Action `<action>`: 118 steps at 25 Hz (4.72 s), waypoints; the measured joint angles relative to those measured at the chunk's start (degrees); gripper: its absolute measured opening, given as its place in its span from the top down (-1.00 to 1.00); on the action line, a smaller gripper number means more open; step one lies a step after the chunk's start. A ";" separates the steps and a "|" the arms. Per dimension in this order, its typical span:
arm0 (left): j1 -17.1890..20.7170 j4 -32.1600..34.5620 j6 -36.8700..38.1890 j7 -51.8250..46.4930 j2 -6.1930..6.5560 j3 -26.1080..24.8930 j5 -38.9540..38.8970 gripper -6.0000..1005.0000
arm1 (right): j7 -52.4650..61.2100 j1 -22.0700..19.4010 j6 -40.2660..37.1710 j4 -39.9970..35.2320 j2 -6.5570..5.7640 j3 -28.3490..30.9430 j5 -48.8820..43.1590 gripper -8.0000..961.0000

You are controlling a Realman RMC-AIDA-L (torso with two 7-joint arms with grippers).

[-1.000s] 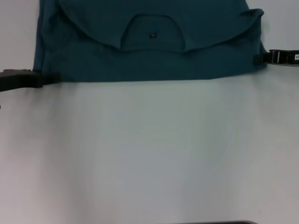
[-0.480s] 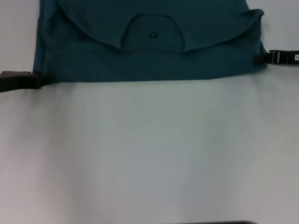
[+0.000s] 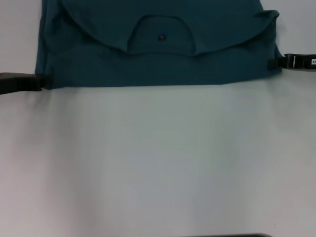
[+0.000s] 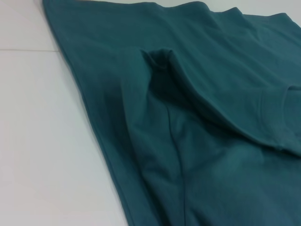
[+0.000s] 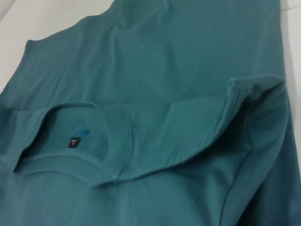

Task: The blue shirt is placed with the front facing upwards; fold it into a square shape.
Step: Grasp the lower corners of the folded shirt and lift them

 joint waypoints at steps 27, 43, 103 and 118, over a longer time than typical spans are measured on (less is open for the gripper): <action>-0.12 -1.54 3.04 -0.99 0.07 0.17 0.66 0.26 | -0.20 -0.12 0.00 0.07 -0.10 0.00 0.06 0.91; -5.22 2.21 6.12 -9.54 4.15 0.00 0.47 -0.21 | 0.10 -0.12 -0.63 0.13 -0.31 0.00 0.06 0.91; -12.39 15.41 2.06 -12.23 9.34 1.90 5.73 -0.20 | 0.15 -0.81 -2.50 -0.38 -0.78 0.18 0.07 0.91; -11.93 11.39 9.48 -12.16 9.50 2.70 5.88 -0.20 | 0.15 -0.40 -2.52 -0.43 -1.03 0.18 0.06 0.91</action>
